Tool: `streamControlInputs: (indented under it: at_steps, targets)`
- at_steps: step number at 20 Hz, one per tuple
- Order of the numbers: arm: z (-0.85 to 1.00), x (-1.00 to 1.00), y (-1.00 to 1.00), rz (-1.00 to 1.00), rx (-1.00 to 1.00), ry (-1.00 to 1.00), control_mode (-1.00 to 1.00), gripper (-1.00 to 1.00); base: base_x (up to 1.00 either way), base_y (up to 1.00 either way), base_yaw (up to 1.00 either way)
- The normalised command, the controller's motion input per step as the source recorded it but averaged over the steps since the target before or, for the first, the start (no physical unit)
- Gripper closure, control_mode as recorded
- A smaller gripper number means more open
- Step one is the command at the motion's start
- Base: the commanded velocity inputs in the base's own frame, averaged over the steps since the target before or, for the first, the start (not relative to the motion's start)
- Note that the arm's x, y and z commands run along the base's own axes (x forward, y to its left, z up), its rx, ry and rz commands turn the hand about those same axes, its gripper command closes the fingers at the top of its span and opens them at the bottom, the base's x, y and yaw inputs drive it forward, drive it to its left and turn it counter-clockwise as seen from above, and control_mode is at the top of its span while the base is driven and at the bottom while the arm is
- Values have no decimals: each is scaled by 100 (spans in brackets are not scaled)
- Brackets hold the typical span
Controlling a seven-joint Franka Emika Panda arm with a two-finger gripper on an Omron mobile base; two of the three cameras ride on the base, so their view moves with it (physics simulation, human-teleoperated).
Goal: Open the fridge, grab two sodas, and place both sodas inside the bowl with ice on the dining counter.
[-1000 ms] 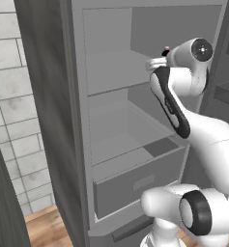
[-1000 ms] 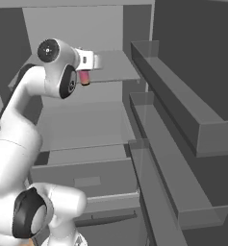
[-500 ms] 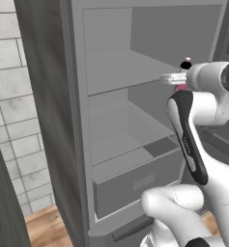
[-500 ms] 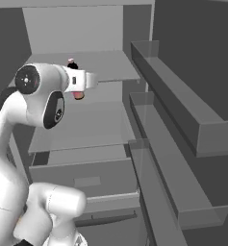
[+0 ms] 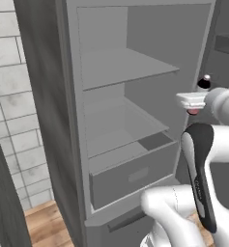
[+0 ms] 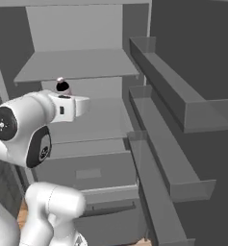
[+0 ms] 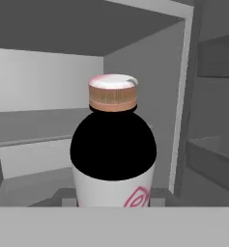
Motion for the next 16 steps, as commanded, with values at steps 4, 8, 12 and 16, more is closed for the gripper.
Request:
streamControlInputs:
  at_steps: [4,8,12,16]
  targets:
    - [0,0,0,0,0,0,100,100,-100,1,-2]
    - [0,0,0,0,0,0,100,100,-100,12,-4]
    - [0,0,0,0,0,0,100,100,-100,32,-4]
    - [0,0,0,0,0,0,100,100,-100,25,-4]
